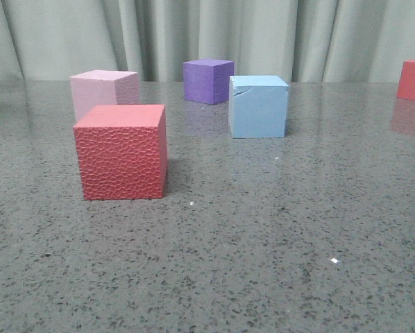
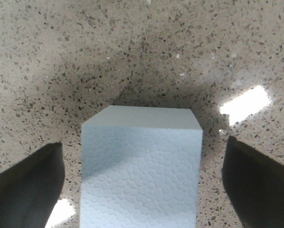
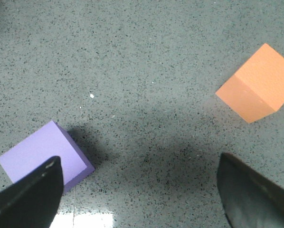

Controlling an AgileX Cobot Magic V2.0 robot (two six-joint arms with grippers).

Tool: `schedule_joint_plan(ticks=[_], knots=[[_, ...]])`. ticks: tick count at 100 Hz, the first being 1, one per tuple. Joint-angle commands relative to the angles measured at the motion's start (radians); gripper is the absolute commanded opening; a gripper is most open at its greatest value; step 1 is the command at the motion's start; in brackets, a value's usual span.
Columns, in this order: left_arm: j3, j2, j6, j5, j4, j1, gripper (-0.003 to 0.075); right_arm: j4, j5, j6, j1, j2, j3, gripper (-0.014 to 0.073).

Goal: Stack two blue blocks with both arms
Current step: 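Lift the light blue cube with the left gripper toward the placed cube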

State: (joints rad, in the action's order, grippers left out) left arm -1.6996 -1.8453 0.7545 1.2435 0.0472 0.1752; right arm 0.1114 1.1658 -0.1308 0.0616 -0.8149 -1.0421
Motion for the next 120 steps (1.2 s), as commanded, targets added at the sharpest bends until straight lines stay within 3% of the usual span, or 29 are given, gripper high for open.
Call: schedule_joint_plan(ticks=[1, 78, 120], knots=[[-0.016, 0.045, -0.005, 0.035, 0.014, 0.001, 0.064, 0.011, -0.055, 0.006, -0.007, 0.007, -0.023, 0.0647], [-0.009, 0.029, -0.006, 0.035, 0.002, 0.001, 0.0632, 0.011, -0.054, 0.006, -0.007, 0.007, -0.023, 0.0647], [-0.009, 0.029, -0.006, 0.032, -0.012, 0.001, 0.0295, 0.011, -0.054, 0.006, -0.007, 0.007, -0.023, 0.0647]])
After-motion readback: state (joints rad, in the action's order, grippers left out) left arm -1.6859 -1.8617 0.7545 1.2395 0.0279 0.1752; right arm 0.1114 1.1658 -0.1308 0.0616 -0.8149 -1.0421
